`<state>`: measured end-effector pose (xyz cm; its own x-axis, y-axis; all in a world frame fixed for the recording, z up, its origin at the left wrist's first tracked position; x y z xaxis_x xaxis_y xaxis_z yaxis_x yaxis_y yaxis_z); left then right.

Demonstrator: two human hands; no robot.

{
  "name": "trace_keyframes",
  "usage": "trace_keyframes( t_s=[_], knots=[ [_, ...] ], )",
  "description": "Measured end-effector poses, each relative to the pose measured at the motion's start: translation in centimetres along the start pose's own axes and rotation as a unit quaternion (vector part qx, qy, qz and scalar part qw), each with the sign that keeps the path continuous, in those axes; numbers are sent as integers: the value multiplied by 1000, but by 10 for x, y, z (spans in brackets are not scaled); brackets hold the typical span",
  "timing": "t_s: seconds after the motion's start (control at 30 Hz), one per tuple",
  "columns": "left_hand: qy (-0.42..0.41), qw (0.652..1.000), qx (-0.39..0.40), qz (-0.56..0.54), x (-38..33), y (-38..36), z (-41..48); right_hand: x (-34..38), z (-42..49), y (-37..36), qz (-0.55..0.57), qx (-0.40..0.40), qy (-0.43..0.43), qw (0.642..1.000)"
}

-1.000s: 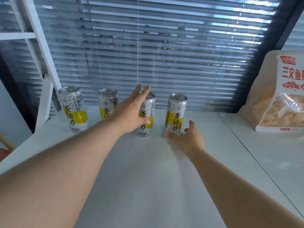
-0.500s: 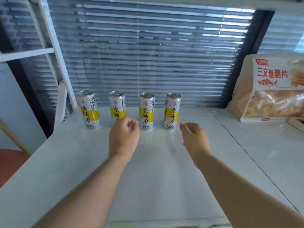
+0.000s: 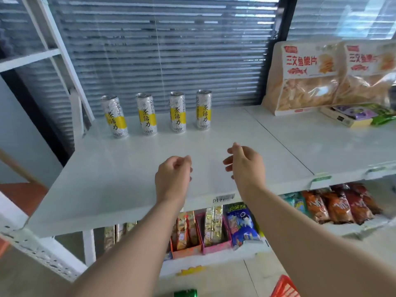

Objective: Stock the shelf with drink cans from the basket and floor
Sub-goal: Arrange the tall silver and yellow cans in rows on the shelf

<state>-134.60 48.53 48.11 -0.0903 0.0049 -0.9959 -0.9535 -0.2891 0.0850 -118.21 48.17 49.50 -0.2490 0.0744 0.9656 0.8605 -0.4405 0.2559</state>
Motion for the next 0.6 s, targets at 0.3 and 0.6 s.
trace_keyframes(
  t_s=[0.3,0.6],
  knots=[
    [37,996,84,0,29,-79,-105,-71,-62,108,-30,-80,-42,995],
    [118,973,186,65,152,-154,-233,-239,-147,247,-97,-142,-170,970]
  ],
)
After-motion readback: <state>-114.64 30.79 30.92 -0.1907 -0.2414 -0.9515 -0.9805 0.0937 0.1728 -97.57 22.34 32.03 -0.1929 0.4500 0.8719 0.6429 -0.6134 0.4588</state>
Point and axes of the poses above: each hand's wrist, its own z-axis towards the middle knuckle, its own y-axis out of the back of the hand, x = y × z, the point moved 3 cm from there along z, towards the middle knuckle, and after that the axes turned 7 degrees about -z, right-handed, at the moved point
